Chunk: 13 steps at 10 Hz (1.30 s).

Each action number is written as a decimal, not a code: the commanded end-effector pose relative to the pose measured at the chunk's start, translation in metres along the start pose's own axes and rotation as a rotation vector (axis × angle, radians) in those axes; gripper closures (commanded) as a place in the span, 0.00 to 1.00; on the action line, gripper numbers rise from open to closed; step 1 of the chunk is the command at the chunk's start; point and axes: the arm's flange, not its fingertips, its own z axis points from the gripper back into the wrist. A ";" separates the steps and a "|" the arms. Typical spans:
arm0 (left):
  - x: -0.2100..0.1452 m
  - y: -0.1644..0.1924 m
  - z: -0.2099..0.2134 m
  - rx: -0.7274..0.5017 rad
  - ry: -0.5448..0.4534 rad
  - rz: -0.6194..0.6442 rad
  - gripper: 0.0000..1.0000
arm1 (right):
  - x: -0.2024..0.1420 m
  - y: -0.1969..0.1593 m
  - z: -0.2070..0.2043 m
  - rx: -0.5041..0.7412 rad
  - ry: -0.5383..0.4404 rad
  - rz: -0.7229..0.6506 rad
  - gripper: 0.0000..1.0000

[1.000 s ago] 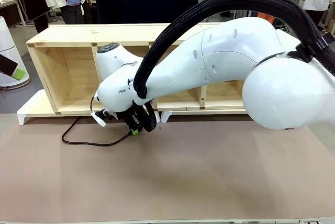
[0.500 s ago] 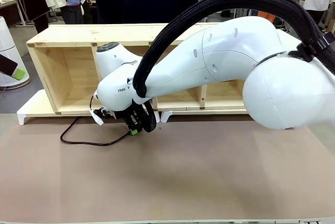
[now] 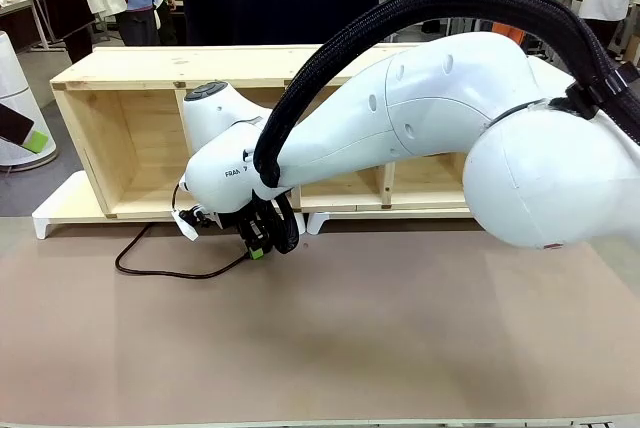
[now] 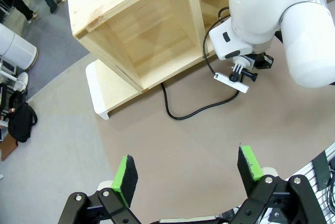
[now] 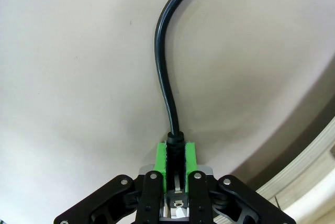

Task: Perform cable management.
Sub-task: Pull the grasped Power Cable to the location of the Power Strip.

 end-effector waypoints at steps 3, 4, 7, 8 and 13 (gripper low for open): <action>0.000 0.001 0.000 -0.004 -0.001 0.005 0.00 | 0.000 -0.001 0.002 -0.008 -0.003 0.012 1.00; 0.000 0.001 0.000 -0.004 -0.001 0.005 0.00 | 0.000 -0.001 0.002 -0.008 -0.003 0.012 1.00; 0.000 0.001 0.000 -0.004 -0.001 0.005 0.00 | 0.000 -0.001 0.002 -0.008 -0.003 0.012 1.00; 0.000 0.001 0.000 -0.004 -0.001 0.005 0.00 | 0.000 -0.001 0.002 -0.008 -0.003 0.012 1.00; 0.000 0.001 0.000 -0.004 -0.001 0.005 0.00 | 0.009 0.030 0.011 0.006 0.014 -0.045 0.84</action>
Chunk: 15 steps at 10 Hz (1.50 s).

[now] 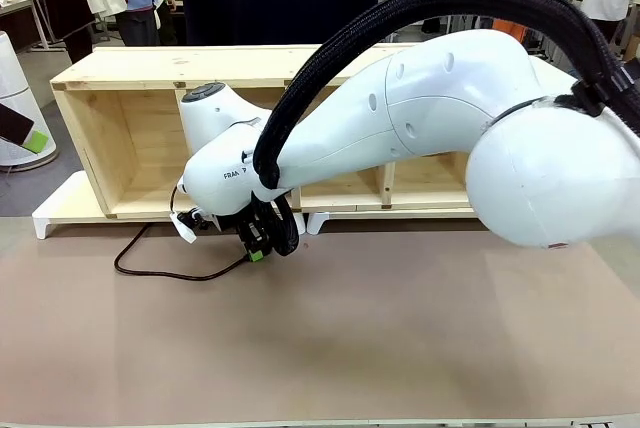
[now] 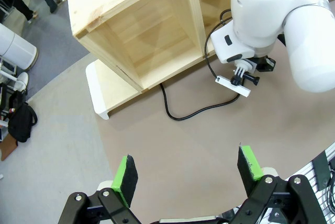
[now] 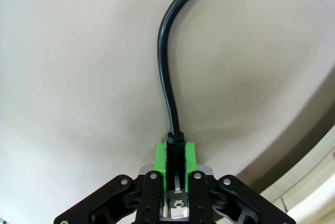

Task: Perform cable management.
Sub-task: Pull the grasped Power Cable to the location of the Power Strip.

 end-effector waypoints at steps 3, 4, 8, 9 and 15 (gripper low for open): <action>0.000 0.001 0.000 -0.004 -0.001 0.005 0.00 | -0.004 0.045 0.016 0.025 -0.015 -0.143 0.84; 0.000 0.001 0.000 -0.004 -0.001 0.005 0.00 | -0.007 0.054 0.018 0.034 -0.028 -0.189 0.84; 0.000 0.001 0.000 -0.004 -0.001 0.005 0.00 | -0.019 0.100 0.027 0.026 -0.098 -0.303 0.84; 0.000 0.001 0.000 -0.004 -0.001 0.005 0.00 | -0.022 0.114 0.030 0.016 -0.107 -0.343 0.84; 0.000 0.001 0.000 -0.004 -0.001 0.005 0.00 | -0.063 0.193 0.039 -0.092 -0.232 -0.856 0.84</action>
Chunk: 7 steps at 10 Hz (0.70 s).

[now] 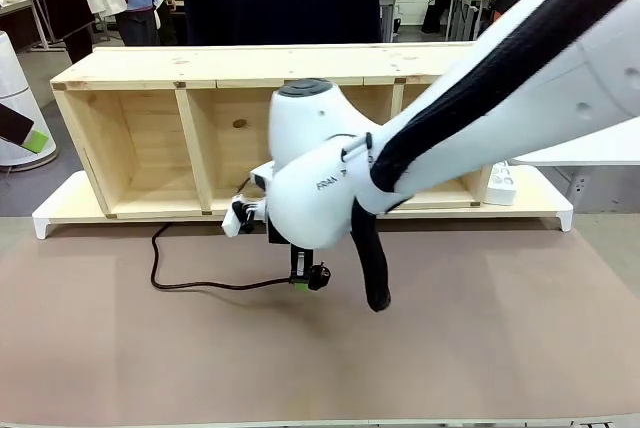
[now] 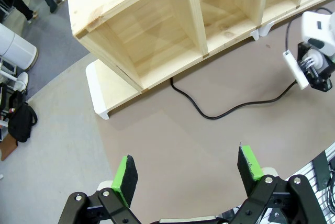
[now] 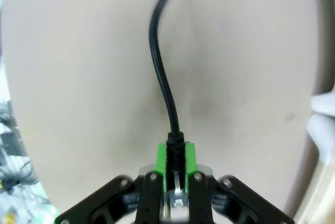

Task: Perform cable management.
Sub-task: Pull the grasped Power Cable to the location of the Power Strip.

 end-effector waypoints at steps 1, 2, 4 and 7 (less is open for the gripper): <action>0.000 0.001 0.000 -0.004 -0.001 0.005 0.00 | -0.031 0.019 0.003 -0.078 -0.097 -0.308 0.84; 0.000 0.001 0.000 -0.004 -0.001 0.005 0.00 | -0.040 0.022 0.002 -0.088 -0.129 -0.353 0.84; 0.000 0.001 0.000 -0.004 -0.001 0.005 0.00 | -0.054 0.019 -0.003 -0.118 -0.240 -0.487 0.84; 0.000 0.001 0.000 -0.004 -0.001 0.005 0.00 | -0.070 0.017 -0.007 -0.134 -0.282 -0.555 0.84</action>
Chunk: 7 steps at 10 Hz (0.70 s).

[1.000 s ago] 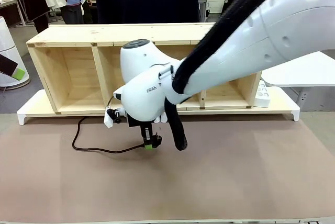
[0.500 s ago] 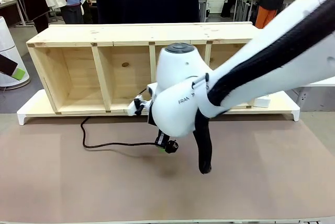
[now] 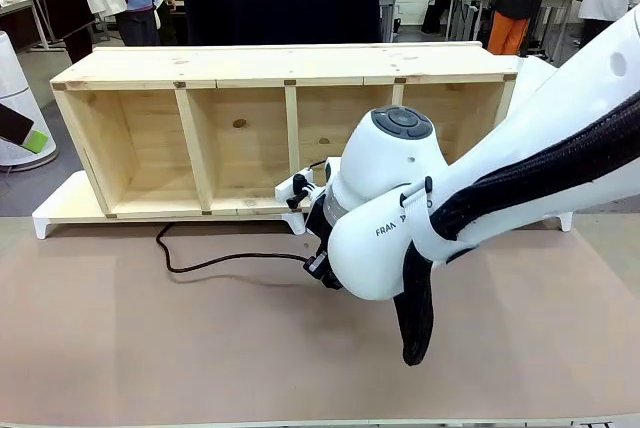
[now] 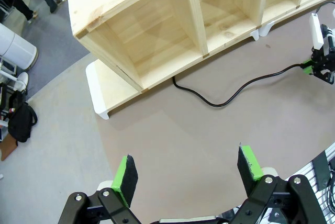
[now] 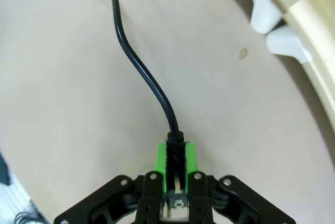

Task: Perform cable management.
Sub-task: Pull the grasped Power Cable to the location of the Power Strip.

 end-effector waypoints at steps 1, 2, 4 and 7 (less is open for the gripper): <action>0.000 0.001 0.000 -0.004 -0.001 0.005 0.00 | -0.013 0.003 0.000 -0.016 -0.024 -0.013 0.84; 0.000 0.001 0.000 -0.004 -0.001 0.005 0.00 | -0.012 0.006 -0.001 -0.007 -0.019 0.048 0.84; 0.000 0.001 0.000 -0.004 -0.001 0.005 0.00 | -0.005 -0.001 -0.002 -0.004 -0.007 -0.003 0.84; 0.000 0.001 0.000 -0.004 -0.001 0.005 0.00 | -0.005 -0.001 -0.002 -0.004 -0.007 -0.003 0.84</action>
